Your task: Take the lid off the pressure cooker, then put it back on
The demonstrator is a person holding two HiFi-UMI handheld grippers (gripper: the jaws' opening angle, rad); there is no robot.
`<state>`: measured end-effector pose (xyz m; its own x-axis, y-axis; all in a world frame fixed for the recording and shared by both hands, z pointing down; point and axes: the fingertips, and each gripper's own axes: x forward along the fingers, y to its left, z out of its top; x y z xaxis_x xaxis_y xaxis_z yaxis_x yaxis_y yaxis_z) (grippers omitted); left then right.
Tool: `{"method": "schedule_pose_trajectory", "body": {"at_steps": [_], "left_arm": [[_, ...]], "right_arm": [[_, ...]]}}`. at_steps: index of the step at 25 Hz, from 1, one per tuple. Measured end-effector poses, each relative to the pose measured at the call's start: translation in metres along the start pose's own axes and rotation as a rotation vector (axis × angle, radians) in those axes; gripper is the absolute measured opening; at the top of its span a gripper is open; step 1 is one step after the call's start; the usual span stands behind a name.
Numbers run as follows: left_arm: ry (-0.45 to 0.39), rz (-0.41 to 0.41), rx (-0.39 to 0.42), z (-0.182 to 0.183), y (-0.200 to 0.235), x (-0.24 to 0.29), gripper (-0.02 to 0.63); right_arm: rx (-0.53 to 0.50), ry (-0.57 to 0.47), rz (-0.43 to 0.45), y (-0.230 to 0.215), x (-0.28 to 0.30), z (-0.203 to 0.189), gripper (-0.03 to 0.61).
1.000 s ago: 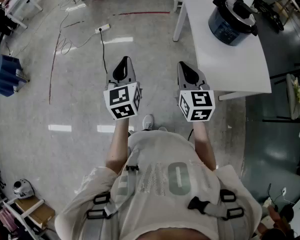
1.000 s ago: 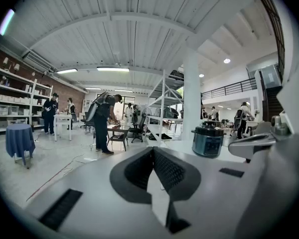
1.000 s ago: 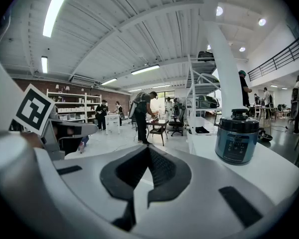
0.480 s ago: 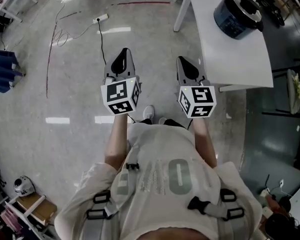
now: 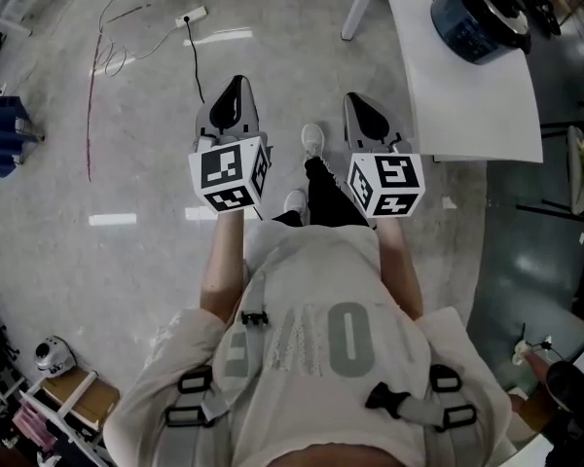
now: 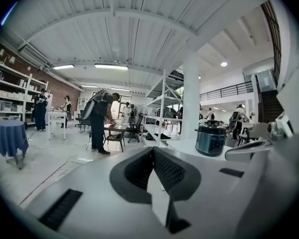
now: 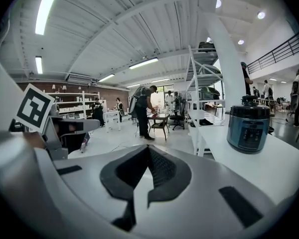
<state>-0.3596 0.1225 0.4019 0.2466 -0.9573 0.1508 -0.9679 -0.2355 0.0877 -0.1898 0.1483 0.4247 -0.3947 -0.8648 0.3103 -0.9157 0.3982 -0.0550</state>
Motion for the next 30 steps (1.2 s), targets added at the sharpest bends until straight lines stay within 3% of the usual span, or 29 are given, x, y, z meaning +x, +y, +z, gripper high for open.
{"method": "schedule_pose_trajectory", "body": {"at_steps": [9,15,20,26,30], "left_arm": [[-0.005,0.015,0.03,0.002,0.019,0.111,0.018],[-0.064,0.028,0.023,0.036,0.04,0.208,0.018],[-0.008,0.082,0.077,0.05,0.057,0.283,0.018],[0.011,0.101,0.045,0.055,0.082,0.325,0.018],[-0.002,0.07,-0.002,0.061,0.095,0.353,0.018]], "right_arm": [[-0.01,-0.059,0.008,-0.052,0.113,0.036,0.008],[-0.05,-0.045,-0.006,-0.11,0.199,0.074,0.008],[-0.063,-0.036,0.007,-0.146,0.262,0.101,0.008],[-0.056,-0.021,0.039,-0.149,0.314,0.118,0.008],[-0.058,-0.013,0.029,-0.148,0.34,0.128,0.008]]}}
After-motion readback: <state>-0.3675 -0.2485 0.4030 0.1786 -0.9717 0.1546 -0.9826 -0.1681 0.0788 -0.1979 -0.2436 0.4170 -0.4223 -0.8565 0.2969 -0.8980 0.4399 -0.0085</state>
